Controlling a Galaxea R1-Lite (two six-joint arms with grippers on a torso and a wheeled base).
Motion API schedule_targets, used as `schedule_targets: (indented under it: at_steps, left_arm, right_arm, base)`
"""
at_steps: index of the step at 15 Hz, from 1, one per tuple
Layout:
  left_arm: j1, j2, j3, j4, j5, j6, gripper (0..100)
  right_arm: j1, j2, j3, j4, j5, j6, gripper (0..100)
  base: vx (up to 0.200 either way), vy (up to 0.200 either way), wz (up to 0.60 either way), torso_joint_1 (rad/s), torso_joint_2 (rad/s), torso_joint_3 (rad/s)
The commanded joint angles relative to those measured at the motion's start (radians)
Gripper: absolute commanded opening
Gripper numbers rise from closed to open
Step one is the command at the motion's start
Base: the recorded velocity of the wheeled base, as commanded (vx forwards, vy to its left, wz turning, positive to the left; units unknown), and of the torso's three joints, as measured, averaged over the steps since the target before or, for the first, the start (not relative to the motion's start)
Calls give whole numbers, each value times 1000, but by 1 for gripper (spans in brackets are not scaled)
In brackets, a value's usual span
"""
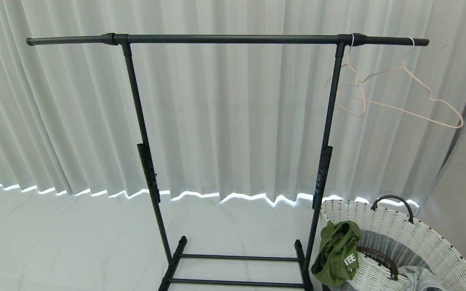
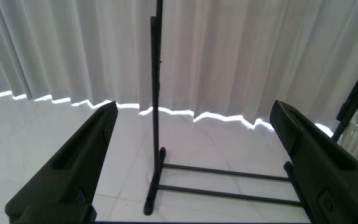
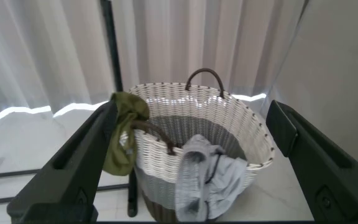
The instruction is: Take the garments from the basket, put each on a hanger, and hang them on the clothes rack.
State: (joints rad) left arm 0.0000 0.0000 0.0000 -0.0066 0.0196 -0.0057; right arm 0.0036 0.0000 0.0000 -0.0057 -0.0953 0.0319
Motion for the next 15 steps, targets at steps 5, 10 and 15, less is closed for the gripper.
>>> schedule_targets:
  at_steps: [5,10,15]
  left_arm:
    - [0,0,0,-1,0,0,100]
    - [0,0,0,-1,0,1,100]
    - [0,0,0,-1,0,-3,100]
  right_arm:
    - [-1,0,0,0,2,-18,100]
    - [-1,2,0,1,2,-17,100]
    - [-1,2,0,1,3,-24,100]
  base:
    - [0,0,0,0,0,0]
    - [0,0,0,0,0,0]
    - [0,-120,0,2,1,2]
